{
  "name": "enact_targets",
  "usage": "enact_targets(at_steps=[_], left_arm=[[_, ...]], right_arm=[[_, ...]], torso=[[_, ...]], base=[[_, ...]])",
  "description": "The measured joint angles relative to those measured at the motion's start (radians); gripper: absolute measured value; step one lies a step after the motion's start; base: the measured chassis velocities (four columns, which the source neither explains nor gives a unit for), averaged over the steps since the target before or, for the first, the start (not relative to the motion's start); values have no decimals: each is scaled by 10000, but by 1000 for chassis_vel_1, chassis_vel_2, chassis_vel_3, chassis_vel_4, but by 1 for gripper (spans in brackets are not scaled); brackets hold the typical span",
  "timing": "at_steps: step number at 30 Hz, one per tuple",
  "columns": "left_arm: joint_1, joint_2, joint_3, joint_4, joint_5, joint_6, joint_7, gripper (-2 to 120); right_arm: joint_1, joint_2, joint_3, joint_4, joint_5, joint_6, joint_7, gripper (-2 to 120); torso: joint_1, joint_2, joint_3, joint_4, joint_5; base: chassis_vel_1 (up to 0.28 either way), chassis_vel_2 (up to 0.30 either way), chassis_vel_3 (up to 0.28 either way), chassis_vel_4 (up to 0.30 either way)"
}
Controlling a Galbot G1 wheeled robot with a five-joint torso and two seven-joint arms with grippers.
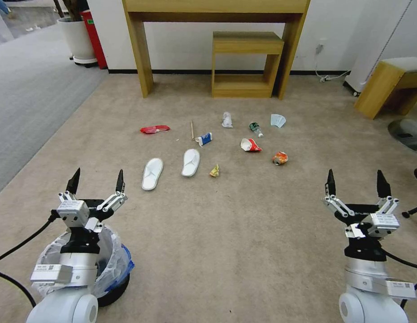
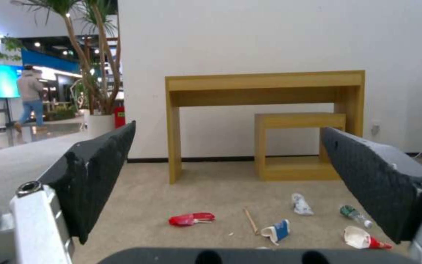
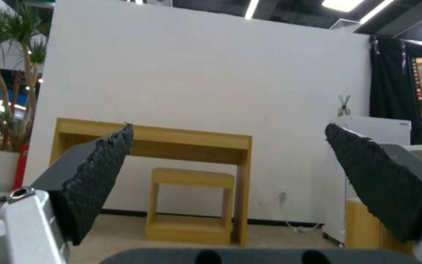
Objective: Pick up the trash bin and place the garbage on the floor into it.
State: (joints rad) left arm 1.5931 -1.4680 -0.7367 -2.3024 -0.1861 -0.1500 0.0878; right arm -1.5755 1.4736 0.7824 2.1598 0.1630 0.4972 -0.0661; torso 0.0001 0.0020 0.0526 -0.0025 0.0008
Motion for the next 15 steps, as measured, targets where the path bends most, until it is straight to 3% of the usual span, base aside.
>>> enact_targets(at_steps=[9, 15], left_arm=[[11, 1, -7, 5, 2, 4, -4, 100], [5, -6, -10, 23, 12, 5, -5, 100]], right_arm=[[25, 3, -24, -8, 42, 65, -3, 100], [49, -1, -30, -29, 55, 68, 3, 100]], torso=[[-1, 2, 0, 2, -6], [-1, 2, 0, 0, -1]], base=[[135, 112, -113, -130], [29, 38, -17, -23]])
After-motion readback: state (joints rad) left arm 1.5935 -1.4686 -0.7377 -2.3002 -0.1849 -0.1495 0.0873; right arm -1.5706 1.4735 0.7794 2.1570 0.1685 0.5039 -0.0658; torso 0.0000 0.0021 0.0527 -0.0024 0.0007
